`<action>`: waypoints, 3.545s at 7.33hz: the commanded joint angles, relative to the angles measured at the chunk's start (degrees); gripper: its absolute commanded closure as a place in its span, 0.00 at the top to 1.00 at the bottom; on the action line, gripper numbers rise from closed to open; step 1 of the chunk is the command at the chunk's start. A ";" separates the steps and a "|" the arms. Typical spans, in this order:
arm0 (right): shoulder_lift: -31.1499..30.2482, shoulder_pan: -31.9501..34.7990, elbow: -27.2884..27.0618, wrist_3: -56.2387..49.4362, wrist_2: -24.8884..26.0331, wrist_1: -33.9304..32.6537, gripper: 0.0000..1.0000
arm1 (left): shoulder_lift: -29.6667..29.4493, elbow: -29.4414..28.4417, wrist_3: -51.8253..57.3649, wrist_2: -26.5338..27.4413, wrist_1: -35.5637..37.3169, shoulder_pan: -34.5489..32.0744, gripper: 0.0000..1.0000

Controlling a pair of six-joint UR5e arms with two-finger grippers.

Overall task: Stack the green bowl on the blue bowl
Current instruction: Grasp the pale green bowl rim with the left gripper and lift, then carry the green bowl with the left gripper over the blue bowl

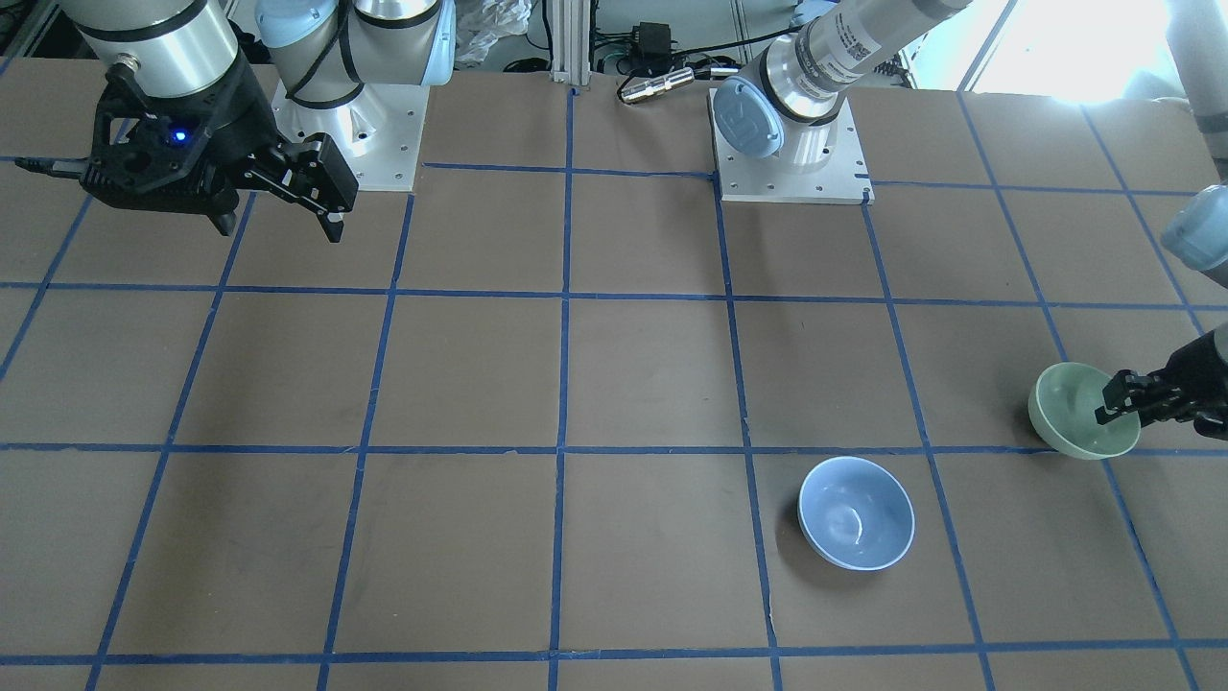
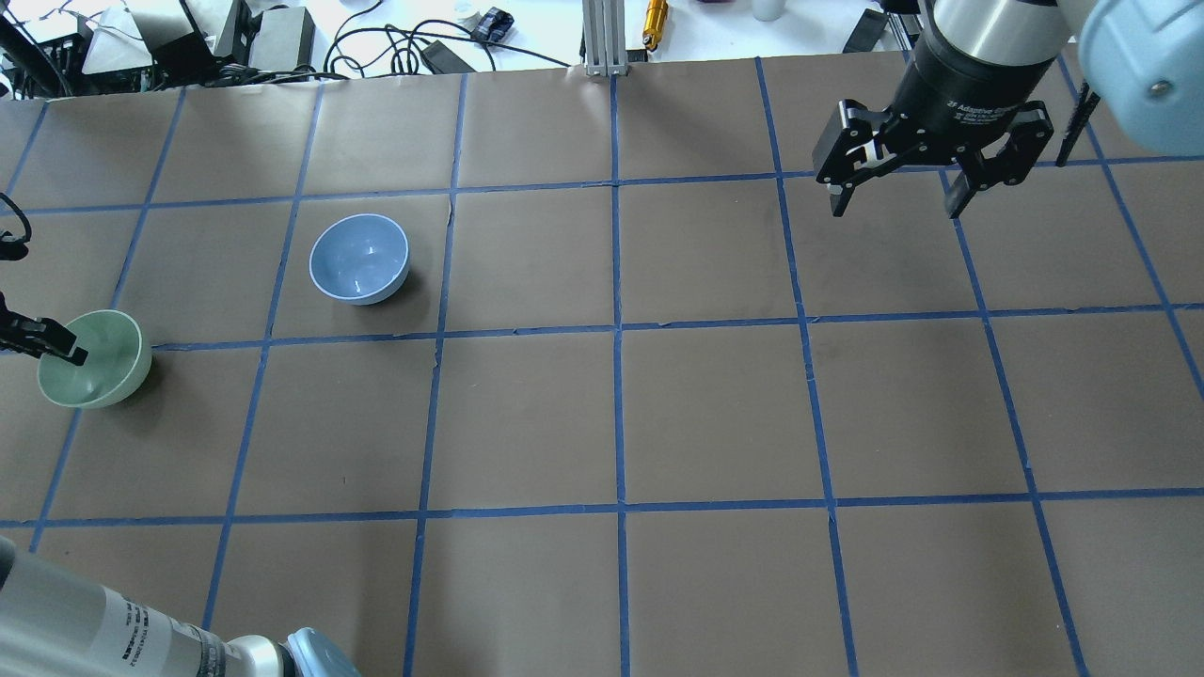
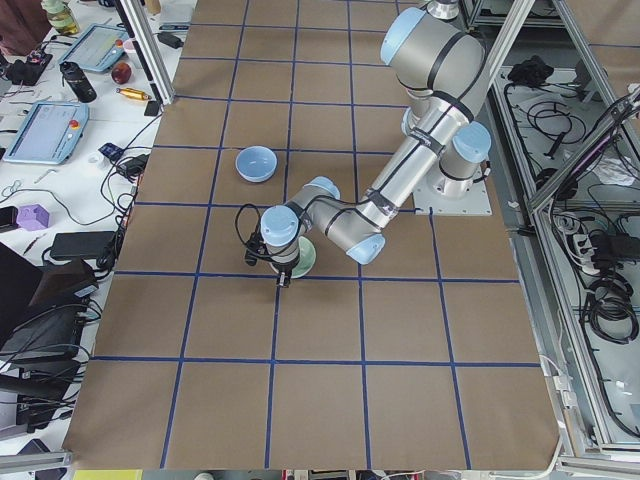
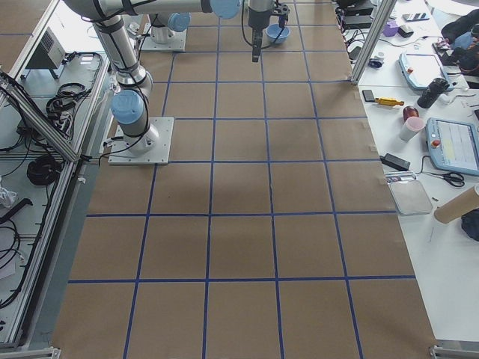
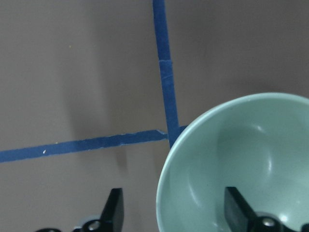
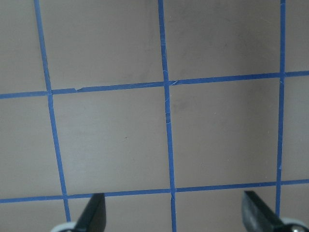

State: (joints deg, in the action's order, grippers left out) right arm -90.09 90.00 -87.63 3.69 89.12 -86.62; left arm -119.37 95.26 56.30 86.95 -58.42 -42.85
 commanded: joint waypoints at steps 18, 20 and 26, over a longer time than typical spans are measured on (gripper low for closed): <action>0.00 0.00 -0.09 0.00 0.00 0.05 1.00 | 2.39 -6.15 -41.80 -4.25 -7.50 -30.28 0.00; 0.00 0.00 0.00 0.00 0.00 0.05 1.00 | 2.39 -5.27 -41.63 -4.07 -7.50 -30.19 0.00; 0.00 0.00 0.00 0.00 0.00 -0.04 1.00 | 1.16 -5.18 -41.10 -3.02 -6.19 -30.19 0.75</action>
State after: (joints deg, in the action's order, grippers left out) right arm -90.09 90.00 -87.63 3.69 89.12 -86.59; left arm -117.90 90.02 15.25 83.76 -65.47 -73.04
